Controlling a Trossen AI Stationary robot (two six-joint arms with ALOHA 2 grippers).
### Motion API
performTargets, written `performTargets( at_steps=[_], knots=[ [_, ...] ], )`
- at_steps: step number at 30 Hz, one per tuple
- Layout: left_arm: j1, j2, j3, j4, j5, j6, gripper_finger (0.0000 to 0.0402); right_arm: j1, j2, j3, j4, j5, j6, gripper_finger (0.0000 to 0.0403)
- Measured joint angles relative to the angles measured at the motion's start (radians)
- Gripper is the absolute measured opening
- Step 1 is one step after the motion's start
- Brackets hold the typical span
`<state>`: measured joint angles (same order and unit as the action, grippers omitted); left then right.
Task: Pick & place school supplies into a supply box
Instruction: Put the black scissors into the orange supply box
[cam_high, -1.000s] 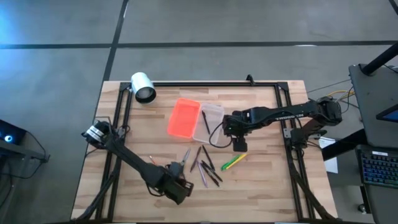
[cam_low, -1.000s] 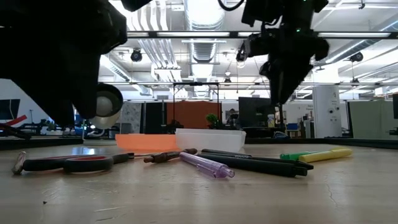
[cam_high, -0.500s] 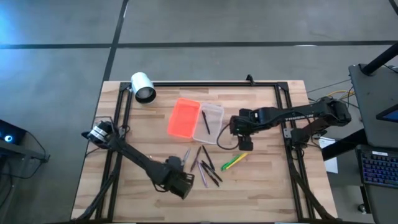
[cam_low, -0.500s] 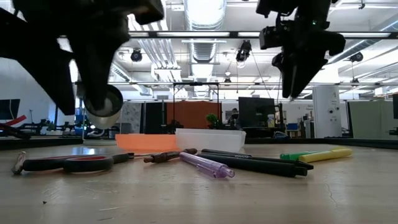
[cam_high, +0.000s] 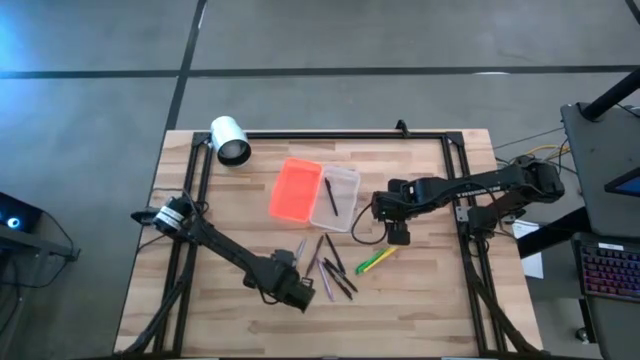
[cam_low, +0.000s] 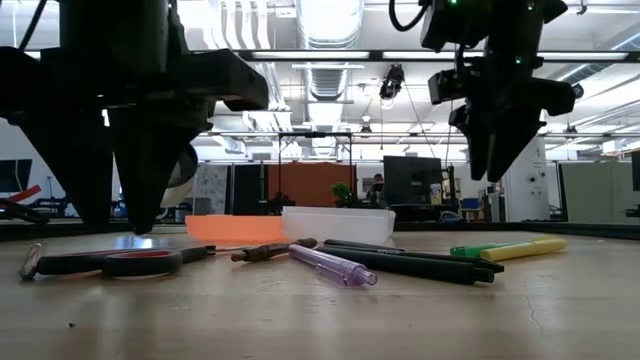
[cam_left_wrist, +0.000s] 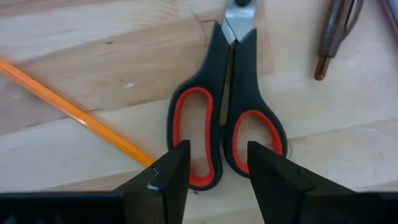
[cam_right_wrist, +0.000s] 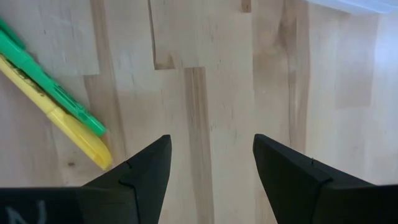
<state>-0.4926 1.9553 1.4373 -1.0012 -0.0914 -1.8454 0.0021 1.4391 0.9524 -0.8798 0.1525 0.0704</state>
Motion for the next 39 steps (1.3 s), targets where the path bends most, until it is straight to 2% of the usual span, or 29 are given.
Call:
performTargets(
  at_steps=[17,21,27,39],
  knots=[
    [0.033,0.065,-0.002,0.014,0.055,0.046,0.0139,0.0,0.0,-0.007,0.051,-0.002,0.001,0.0219],
    [0.042,0.074,-0.001,0.005,0.061,0.07,0.0122,0.0,0.0,-0.007,0.053,0.0,0.001,0.0219],
    [0.065,0.088,-0.001,0.003,0.082,0.114,0.0064,0.0,0.0,-0.007,0.054,0.004,0.001,0.0219],
    [0.077,0.095,0.031,-0.02,0.073,0.124,0.0062,0.0,0.0,-0.008,0.087,0.006,-0.022,0.0219]
  ],
)
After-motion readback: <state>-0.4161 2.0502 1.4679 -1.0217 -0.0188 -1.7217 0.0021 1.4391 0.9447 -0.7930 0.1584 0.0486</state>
